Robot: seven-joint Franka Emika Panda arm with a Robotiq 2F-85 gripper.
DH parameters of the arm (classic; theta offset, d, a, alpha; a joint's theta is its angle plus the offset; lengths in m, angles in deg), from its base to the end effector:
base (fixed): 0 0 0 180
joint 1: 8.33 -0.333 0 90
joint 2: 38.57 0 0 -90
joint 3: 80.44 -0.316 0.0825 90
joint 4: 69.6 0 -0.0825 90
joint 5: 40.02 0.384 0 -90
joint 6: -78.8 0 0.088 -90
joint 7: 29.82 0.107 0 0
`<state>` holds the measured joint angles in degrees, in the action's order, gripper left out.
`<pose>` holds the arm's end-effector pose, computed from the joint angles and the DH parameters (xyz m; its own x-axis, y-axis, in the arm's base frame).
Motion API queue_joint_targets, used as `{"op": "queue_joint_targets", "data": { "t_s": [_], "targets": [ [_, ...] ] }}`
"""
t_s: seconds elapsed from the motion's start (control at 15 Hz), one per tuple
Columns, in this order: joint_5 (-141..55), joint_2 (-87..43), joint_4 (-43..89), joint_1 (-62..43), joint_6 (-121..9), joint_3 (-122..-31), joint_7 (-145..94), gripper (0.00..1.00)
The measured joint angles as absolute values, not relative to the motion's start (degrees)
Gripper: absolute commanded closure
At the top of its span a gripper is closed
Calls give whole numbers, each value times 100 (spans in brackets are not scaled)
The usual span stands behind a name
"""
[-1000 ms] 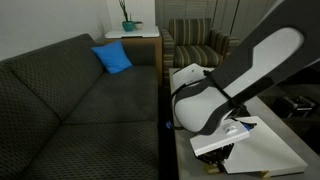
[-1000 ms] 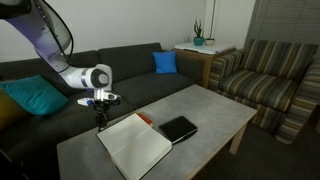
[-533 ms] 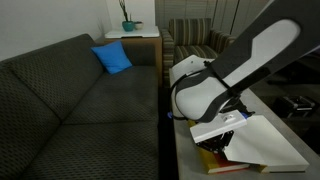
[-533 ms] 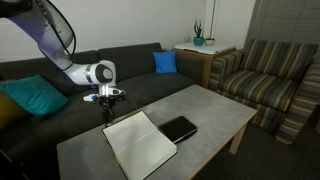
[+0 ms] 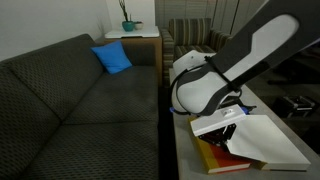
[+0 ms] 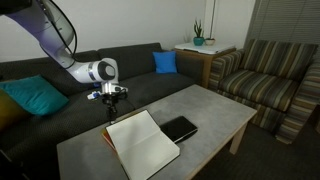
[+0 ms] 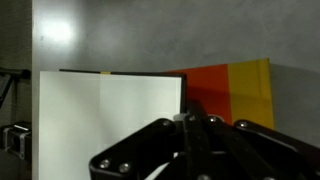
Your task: Close the open book on the table
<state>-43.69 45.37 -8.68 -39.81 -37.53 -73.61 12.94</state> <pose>0.5774 0.2774 -0.1141 0.9378 -0.2456 -0.2456 -0.1188 -0.8912 0.4377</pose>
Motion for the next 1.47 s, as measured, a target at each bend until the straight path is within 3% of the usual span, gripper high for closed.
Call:
{"op": "queue_joint_targets", "data": {
  "t_s": [0.4, 1.47],
  "targets": [
    [-4361, 4208, -565, -3981, -3489, -7318, 2032, 100],
    [-4452, 2674, 1929, -3663, -3936, -7300, 2947, 100]
  ]
}}
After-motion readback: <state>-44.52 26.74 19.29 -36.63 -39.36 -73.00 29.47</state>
